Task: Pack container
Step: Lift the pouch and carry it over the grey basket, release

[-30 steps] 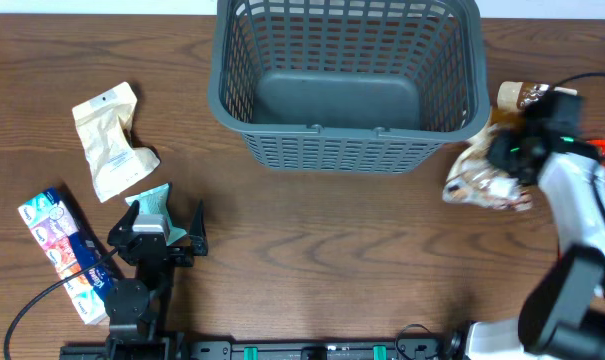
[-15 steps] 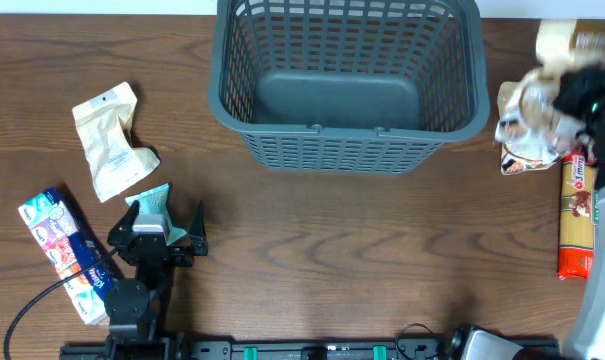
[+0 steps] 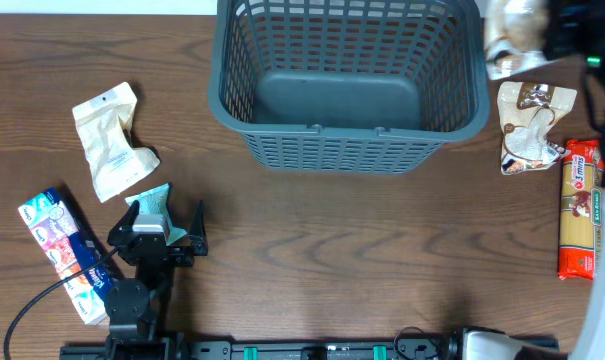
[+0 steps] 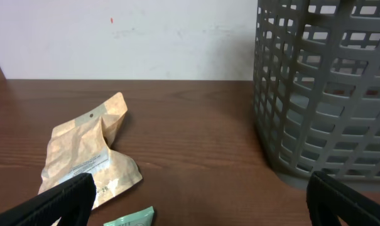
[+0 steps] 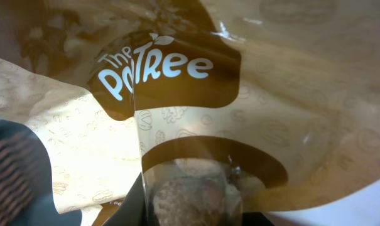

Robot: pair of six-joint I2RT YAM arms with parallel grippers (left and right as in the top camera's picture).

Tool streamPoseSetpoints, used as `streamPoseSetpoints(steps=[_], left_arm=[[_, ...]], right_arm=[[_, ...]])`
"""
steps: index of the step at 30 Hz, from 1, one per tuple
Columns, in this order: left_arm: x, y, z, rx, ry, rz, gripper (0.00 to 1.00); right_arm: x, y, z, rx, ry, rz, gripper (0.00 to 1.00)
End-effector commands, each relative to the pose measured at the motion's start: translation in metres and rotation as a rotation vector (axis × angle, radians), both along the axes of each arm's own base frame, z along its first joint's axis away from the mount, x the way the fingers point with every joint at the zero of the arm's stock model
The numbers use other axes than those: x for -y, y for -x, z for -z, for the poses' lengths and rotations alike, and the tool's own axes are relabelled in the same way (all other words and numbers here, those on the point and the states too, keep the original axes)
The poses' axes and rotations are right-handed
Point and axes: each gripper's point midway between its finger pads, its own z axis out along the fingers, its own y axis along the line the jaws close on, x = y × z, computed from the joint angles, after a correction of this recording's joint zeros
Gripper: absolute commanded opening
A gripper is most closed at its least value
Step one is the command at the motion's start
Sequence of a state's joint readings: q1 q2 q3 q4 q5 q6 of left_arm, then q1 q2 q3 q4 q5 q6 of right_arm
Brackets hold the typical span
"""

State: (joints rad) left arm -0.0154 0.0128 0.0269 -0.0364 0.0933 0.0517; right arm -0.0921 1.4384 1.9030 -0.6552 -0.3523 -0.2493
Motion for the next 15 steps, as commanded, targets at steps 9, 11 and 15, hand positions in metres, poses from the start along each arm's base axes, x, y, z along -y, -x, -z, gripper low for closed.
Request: streamPoseSetpoints(steps=[9,11,15], left_arm=[[0.001,0.000,0.015,-0.038,0.005,0.003,0.98],[0.001,0.000,0.015,-0.038,0.005,0.002,0.99],[0.001,0.000,0.015,-0.040,0.005,0.002,0.99]], right_arm=[[-0.114,-0.082,0.110,-0.085,0.243,-0.393,0.01],[-0.130,-0.090,0.138,-0.130,0.271,-0.438,0.01],[-0.162,-0.090,0.208,-0.231,0.421,-0.588,0.01]])
